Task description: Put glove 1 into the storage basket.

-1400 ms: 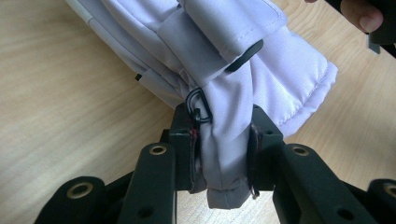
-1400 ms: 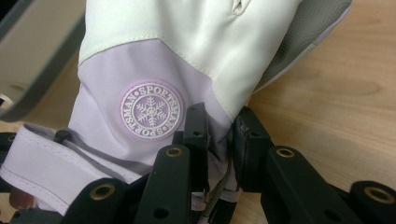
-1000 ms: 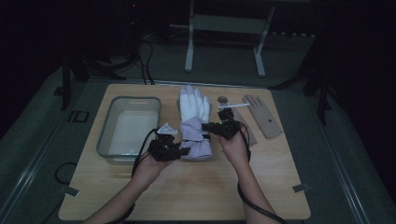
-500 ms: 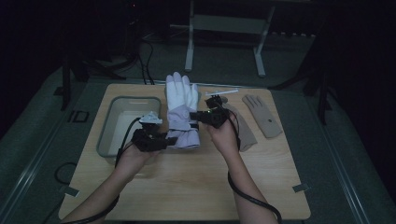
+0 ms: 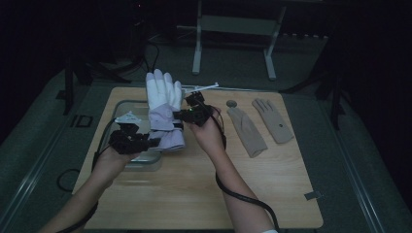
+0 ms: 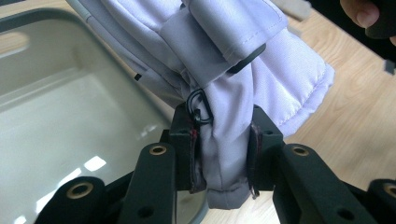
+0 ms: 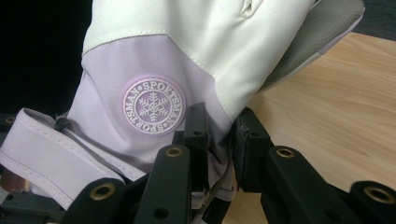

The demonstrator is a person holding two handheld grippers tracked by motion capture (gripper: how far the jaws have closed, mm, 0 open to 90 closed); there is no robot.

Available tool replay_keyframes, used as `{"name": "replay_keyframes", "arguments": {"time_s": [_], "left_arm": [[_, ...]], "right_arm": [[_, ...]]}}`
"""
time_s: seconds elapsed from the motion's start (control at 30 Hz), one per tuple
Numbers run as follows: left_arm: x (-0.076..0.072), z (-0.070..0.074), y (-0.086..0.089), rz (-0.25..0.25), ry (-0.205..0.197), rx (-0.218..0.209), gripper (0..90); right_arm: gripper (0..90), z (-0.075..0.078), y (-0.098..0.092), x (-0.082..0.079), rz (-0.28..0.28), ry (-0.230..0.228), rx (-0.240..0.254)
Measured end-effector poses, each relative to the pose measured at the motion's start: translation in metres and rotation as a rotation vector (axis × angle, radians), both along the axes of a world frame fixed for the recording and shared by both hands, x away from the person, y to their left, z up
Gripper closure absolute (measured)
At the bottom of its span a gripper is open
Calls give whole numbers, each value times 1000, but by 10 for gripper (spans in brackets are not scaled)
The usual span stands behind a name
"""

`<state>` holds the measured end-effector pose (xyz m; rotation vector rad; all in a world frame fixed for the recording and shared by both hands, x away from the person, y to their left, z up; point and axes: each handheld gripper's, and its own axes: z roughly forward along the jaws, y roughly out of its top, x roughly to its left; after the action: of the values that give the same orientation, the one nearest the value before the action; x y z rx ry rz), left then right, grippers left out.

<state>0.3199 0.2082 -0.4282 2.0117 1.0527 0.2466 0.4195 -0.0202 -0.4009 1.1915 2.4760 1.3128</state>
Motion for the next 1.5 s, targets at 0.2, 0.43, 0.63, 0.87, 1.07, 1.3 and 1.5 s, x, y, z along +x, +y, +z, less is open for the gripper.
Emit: {"name": "replay_keyframes", "arguments": {"time_s": [0.2,0.43,0.63,0.87,1.07,1.3,1.5], "left_arm": [[-4,-2,33,38,20,11,693],[-7,-10,65,72,34,24,693],[-5,-17,81,80,47,40,692],[5,-37,83,79,91,70,689],[10,-53,82,84,143,80,684],[10,-63,78,68,160,95,621],[11,-68,79,89,179,73,515]], "right_arm": [[774,-4,38,3,39,5,-14],[774,-12,80,8,82,14,-44],[774,-21,101,12,100,19,-59],[775,-43,108,19,88,56,-81],[776,-67,108,22,79,98,-97],[780,-85,107,24,69,140,-105],[780,-95,104,24,60,176,-94]]}}
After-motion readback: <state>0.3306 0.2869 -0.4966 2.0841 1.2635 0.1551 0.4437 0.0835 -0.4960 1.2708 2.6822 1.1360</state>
